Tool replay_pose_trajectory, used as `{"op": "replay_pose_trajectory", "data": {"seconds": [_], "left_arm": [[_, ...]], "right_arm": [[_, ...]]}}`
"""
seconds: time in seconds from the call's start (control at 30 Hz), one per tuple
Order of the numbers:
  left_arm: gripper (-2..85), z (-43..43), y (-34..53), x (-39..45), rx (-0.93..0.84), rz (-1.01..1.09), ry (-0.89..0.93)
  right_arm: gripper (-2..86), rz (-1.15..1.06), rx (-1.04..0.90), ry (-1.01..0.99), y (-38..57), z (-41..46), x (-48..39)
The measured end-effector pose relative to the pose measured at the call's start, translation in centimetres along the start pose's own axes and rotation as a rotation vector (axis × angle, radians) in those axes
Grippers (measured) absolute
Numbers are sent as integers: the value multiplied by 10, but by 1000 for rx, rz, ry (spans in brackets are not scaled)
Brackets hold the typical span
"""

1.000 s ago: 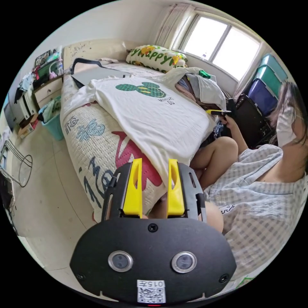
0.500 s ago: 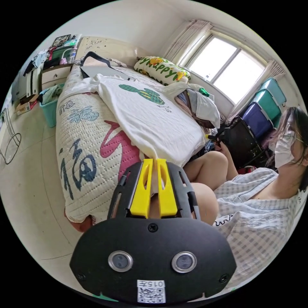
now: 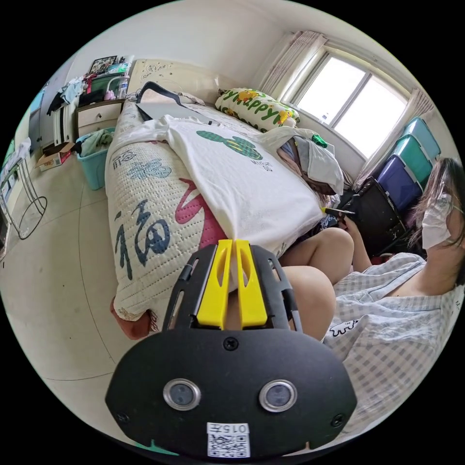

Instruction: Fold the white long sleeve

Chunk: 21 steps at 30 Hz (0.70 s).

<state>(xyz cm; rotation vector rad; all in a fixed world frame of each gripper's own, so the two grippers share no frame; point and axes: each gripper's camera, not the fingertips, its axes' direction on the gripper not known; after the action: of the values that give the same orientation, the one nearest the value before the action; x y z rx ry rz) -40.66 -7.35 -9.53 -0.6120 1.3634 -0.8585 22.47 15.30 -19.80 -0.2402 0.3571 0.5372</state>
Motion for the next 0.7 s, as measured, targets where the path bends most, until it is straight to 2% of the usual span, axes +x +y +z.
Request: {"op": "replay_pose_trajectory", "data": {"seconds": [0.17,0.33,0.5,0.7], "left_arm": [[-2,-3,5,-6,-30,-27,19],[1,-27,-10,-9,-28,-47,-109],[28,-45,-97,-11,56,35,-211],[64,-6,-232,-65,179,-26,-153]], "right_arm": [[12,33,-2,-78,0,-1,10],[17,38,-8,26,-13,-16,8],[24,-83,95,38,-82,-33,-16],[55,-259,104,21,-211,13,-56]]}}
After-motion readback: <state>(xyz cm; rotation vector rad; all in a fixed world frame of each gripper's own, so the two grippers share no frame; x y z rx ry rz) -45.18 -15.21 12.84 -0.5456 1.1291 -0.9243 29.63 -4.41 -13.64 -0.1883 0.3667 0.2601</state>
